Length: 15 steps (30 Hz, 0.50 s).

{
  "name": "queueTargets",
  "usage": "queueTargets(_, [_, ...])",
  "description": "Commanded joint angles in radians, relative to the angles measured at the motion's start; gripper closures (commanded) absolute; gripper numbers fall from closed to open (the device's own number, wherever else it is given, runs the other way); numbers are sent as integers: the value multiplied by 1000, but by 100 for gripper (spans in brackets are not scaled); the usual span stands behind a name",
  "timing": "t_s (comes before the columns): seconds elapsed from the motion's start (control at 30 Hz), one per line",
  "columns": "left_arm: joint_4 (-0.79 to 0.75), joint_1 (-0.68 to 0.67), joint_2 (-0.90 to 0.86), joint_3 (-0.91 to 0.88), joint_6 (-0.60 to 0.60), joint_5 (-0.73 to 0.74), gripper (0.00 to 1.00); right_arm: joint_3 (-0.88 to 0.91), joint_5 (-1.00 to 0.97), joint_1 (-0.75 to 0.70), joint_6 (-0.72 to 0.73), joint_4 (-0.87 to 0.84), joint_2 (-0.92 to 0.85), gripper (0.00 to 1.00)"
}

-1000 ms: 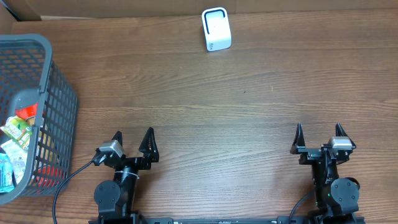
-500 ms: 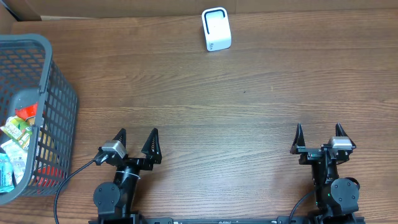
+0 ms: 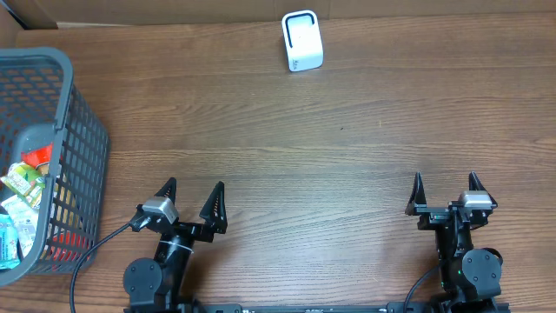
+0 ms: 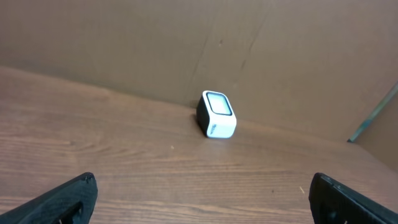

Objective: Scan the item barcode
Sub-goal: 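Open the left gripper and swing it toward the grey basket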

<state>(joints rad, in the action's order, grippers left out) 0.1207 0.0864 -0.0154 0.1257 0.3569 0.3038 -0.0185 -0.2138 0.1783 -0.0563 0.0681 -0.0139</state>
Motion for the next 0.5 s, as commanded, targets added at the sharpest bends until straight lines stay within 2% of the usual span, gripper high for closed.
queueTargets(0.0, [44,-1,11,89,-77,11,0,10,-1,6,-4,-7,9,0])
queueTargets(0.27, [139,-1,9,204,-96,11,0,10,-1,6,-4,-7,9,0])
queueTargets(0.47, [153,-1,9,253,-100,11,0,10,-1,6,-4,-7,9,0])
